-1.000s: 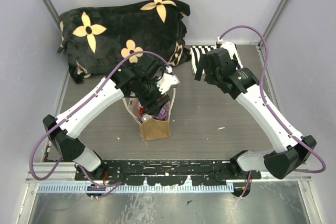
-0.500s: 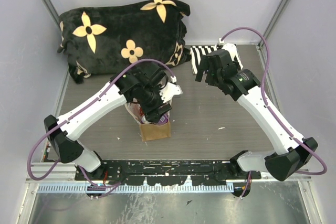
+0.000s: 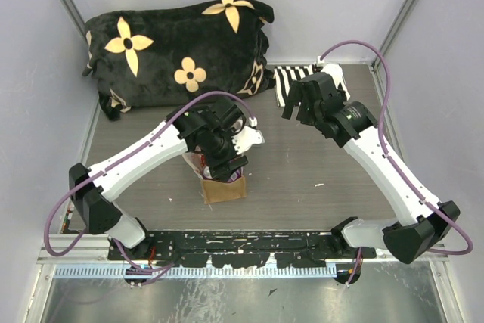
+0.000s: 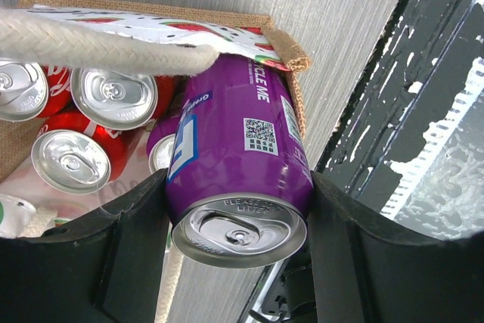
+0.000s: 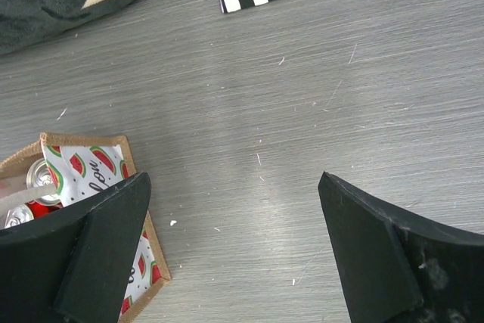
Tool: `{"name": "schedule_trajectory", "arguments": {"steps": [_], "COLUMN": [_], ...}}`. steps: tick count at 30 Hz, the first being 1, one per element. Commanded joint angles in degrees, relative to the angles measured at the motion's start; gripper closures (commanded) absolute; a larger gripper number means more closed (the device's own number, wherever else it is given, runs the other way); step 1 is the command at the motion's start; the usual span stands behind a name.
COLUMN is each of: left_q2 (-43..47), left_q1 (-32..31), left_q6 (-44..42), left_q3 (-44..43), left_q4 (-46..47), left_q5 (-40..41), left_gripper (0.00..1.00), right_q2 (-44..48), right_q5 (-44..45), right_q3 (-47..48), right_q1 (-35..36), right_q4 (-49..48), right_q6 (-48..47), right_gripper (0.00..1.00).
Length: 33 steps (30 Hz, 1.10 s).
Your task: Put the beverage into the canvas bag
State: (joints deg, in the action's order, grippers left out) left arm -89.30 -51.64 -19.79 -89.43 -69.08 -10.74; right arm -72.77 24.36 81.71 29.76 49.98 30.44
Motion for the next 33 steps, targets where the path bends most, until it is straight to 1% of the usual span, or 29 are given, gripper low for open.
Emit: {"name": "schedule_trajectory", "arguments": {"steps": [1,14,24,30,33], "left_q2": [-0.7,-4.81,-5.92,-5.39,-6.49], "left_q1": [-0.83,-1.25,-1.15,2.67,3.27], "left_q6": [-0.25,0.53,0.64,2.07,2.18], "left_q3": [0.57,3.56,4.35,3.17,3.73], "left_q4": [2.43,6.49,6.9,6.11,6.07], "left_q5": [-2.22,-2.35,-2.97,-4.75,-5.37], "left_gripper": [1.0,1.0,1.0,1.0,1.0], "right_q2": [2.24,3.27,3.37,2.62,1.93], "right_q5": [0.49,0.74,0.52,0.3,-0.23], "right_q3": [-0.1,-1.36,-1.87,-1.42,-1.13], "right_q1": [-0.23,-0.33,-0.67,-0.83,-0.84], "right_q4": [-0.6,-0.12,0.01,0.08,-0.17], "right_q6": [0.93,1.02,0.74,0.37,0.27], "right_gripper": [0.01,0.01,0.01,0.01,0.01]}}
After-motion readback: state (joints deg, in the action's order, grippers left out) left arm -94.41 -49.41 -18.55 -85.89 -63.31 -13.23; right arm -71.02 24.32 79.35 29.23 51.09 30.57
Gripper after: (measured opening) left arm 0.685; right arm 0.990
